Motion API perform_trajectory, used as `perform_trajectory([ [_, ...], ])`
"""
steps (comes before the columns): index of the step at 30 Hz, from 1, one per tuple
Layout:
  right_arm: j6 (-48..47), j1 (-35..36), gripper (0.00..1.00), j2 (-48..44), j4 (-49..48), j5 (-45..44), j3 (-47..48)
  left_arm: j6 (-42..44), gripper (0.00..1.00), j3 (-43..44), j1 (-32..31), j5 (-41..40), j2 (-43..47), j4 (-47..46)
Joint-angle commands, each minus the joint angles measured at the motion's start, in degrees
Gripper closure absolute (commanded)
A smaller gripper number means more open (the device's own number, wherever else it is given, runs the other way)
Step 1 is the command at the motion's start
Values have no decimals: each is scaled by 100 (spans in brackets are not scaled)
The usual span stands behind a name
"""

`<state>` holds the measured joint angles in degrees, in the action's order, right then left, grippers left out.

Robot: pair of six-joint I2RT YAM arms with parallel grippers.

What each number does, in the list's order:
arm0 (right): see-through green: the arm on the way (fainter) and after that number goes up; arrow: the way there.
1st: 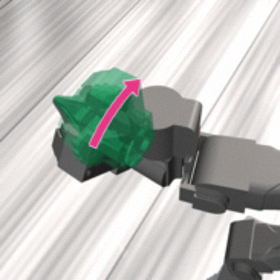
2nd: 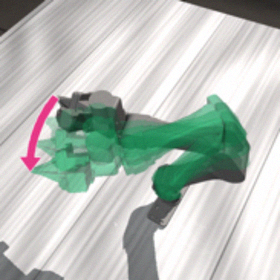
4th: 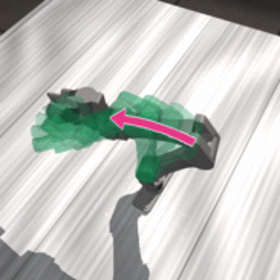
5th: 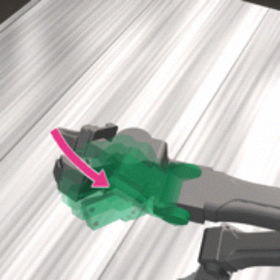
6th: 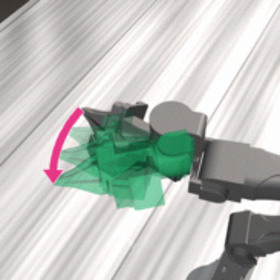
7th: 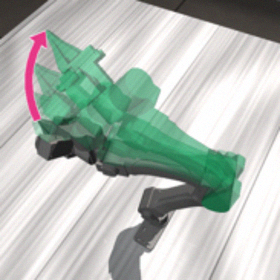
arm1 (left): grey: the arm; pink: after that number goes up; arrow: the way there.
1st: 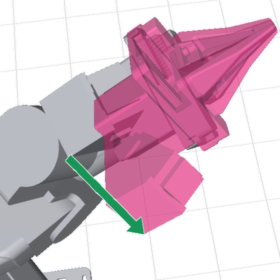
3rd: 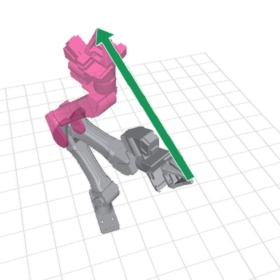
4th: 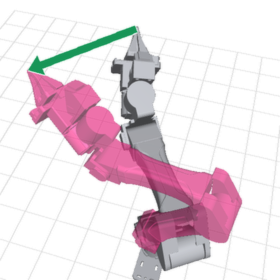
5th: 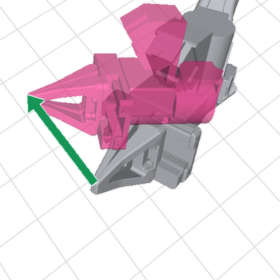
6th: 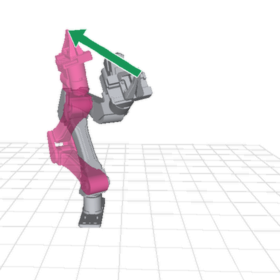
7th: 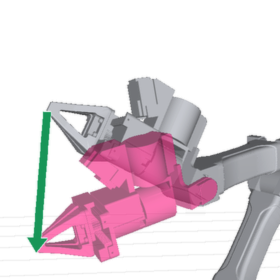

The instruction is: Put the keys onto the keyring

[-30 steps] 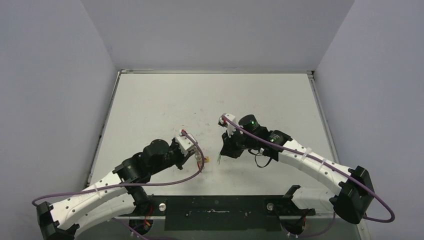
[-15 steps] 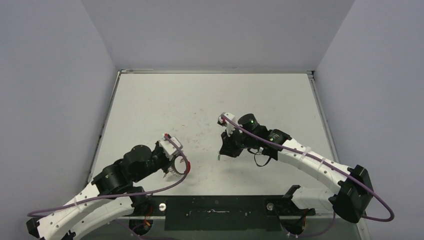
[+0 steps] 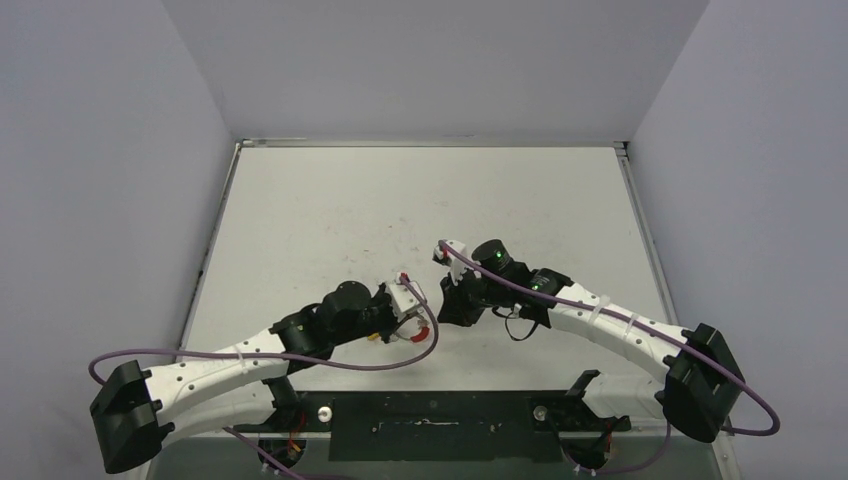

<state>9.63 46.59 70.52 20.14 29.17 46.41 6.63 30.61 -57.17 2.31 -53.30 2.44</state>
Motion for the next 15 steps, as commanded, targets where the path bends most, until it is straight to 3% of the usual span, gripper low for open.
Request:
perform_trajectory([
  [1,-32,52,100,-38,-414,266,-9,103,100,-423,-189,229,18,-834],
  [8,-139,89,100,-85,-529,423,3,-4,100,-1088,-234,429,479,-1834],
  [15,-200,421,100,-101,-547,142,82,-232,100,-1182,-234,341,567,-1940],
])
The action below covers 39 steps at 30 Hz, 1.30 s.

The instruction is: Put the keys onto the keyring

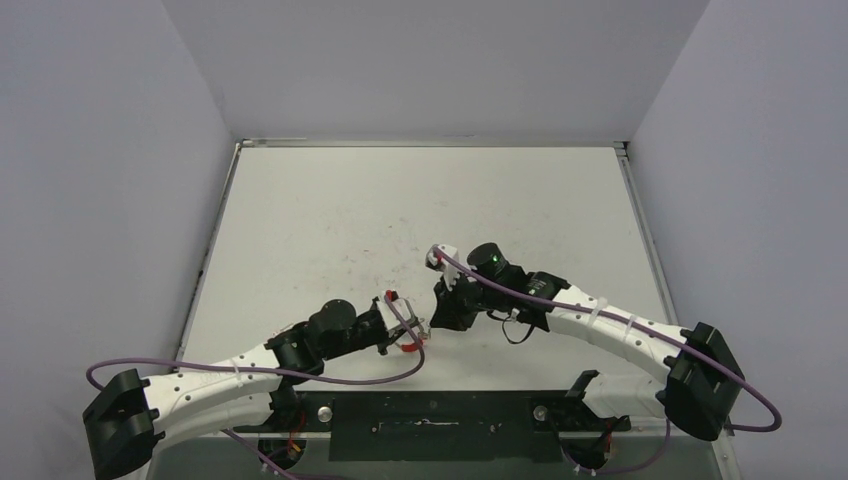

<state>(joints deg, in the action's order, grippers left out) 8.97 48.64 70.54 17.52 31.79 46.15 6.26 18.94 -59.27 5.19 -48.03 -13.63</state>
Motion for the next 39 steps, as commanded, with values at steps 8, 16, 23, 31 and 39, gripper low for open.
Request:
perform_trajectory([
  [8,-200,407,100,-155,-134,-565,194,-307,100,46,-31,16,-73,-333],
  [16,-216,452,100,-32,-148,-645,446,-337,100,92,-33,69,-119,-342],
  [23,-219,544,100,166,-143,-615,613,-346,100,111,-38,96,-198,-360],
  [31,-275,568,100,276,-43,-786,623,-363,100,108,-33,63,-181,-369],
  [39,-319,568,100,221,27,-1089,503,-371,100,128,-32,61,-144,-334],
])
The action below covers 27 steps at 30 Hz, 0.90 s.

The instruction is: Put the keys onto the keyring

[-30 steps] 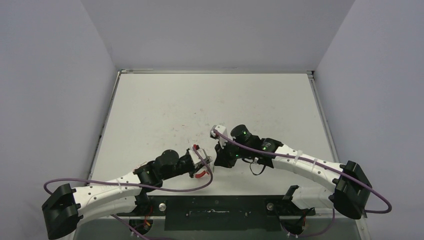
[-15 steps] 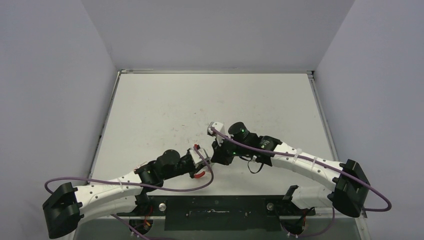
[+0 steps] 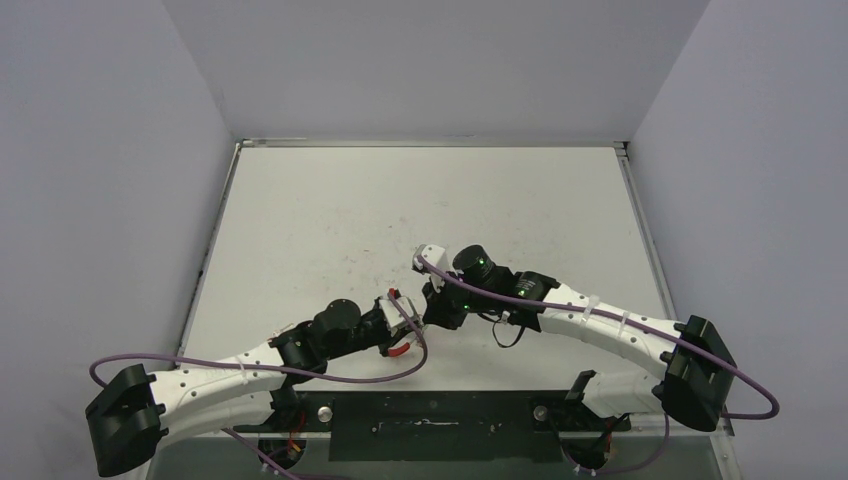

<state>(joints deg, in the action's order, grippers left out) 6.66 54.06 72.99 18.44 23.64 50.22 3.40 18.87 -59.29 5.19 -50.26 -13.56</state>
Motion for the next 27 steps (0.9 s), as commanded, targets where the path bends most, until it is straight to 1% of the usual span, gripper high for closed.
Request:
perform_trajectory([
  [1,-93,25,100,-15,-51,-299,82,-100,100,134,-30,53,93,-340],
  [15,-216,56,100,-89,-75,-554,-73,-305,100,143,-30,-47,240,-409],
  [18,-206,80,100,-126,-95,-598,-89,-498,100,143,-30,-77,247,-395],
  [27,-235,201,100,-233,-141,-934,-159,-648,100,100,-30,-180,359,-380],
])
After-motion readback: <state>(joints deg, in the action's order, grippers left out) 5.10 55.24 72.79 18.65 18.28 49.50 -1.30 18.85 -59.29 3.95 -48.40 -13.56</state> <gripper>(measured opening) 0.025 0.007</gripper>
